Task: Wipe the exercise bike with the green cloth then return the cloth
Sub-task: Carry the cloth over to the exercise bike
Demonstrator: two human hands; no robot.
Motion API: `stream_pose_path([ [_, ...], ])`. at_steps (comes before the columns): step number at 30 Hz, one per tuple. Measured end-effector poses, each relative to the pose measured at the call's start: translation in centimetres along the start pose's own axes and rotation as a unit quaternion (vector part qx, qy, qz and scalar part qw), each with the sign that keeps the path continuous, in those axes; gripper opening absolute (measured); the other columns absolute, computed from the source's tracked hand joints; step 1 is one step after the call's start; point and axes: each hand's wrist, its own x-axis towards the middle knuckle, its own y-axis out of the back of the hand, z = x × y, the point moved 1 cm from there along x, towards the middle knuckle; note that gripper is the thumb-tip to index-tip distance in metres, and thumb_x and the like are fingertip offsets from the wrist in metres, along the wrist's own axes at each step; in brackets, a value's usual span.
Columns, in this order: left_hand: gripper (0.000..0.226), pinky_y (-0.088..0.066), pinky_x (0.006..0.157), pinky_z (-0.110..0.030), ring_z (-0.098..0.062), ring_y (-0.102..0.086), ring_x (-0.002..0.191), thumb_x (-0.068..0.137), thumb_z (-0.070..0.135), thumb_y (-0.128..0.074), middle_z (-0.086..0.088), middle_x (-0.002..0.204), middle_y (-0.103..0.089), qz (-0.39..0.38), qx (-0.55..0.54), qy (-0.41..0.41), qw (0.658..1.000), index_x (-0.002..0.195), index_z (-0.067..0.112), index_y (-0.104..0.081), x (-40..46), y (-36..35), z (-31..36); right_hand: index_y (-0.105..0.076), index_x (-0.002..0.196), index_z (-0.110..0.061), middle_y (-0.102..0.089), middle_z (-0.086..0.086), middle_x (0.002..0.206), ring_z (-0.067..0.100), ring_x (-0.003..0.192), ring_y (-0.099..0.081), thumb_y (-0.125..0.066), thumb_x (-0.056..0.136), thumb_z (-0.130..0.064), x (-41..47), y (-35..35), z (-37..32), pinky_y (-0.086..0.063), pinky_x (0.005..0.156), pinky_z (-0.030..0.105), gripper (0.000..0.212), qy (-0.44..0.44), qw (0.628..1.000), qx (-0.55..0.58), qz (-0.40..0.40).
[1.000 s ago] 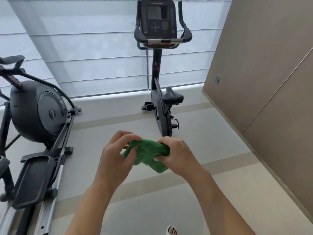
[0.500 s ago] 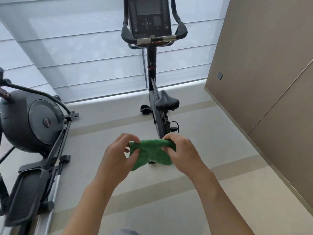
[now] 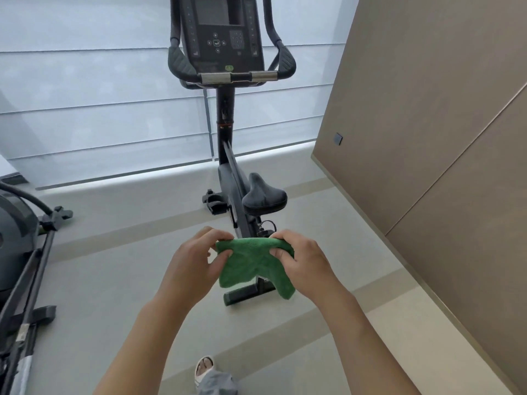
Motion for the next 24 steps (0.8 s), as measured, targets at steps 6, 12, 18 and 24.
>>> stream_pose_path([
  [6,0.024,-0.059,0.082,-0.034,-0.004,-0.065,0.092,0.093,0.015,-0.077,0.024,0.104,-0.066,-0.030,-0.023,-0.015,0.999,0.111,0.031,-0.072,8.4,2.7,-5.3,-0.069,0.113,-0.034,-0.070,-0.017,0.095,0.004,0.092,-0.064,-0.063,0.102,-0.020,8.2,-1.9,-2.7,-0.054,0.080,0.028,0.019,-0.040,0.999,-0.007,0.017],
  [12,0.024,-0.059,0.083,-0.035,-0.008,-0.065,0.090,0.093,0.014,-0.078,0.019,0.102,-0.067,-0.046,-0.048,-0.015,0.998,0.111,0.028,-0.073,12.9,3.1,-9.8,-0.070,0.116,-0.031,-0.072,-0.014,0.104,0.010,0.099,-0.065,-0.062,0.102,-0.014,13.2,-3.6,-3.7,-0.054,0.087,0.028,0.023,-0.069,0.997,-0.023,0.012],
  [18,0.022,-0.058,0.083,-0.031,-0.002,-0.065,0.089,0.092,0.016,-0.078,0.021,0.101,-0.066,-0.074,-0.065,-0.013,0.995,0.110,0.029,-0.073,15.5,1.3,-12.3,-0.071,0.114,-0.031,-0.070,-0.019,0.105,-0.006,0.101,-0.060,-0.065,0.101,-0.016,16.5,-3.8,-1.7,-0.042,0.077,0.005,0.021,-0.096,0.994,-0.045,0.014],
  [24,0.020,-0.056,0.080,-0.027,-0.004,-0.064,0.085,0.091,0.016,-0.078,0.016,0.101,-0.066,-0.098,-0.062,-0.011,0.993,0.107,0.026,-0.071,18.7,-2.0,-13.3,-0.072,0.111,-0.031,-0.071,-0.017,0.102,0.000,0.096,-0.063,-0.069,0.099,-0.020,20.3,-3.1,1.5,-0.047,0.079,0.015,0.017,-0.112,0.991,-0.069,0.015],
])
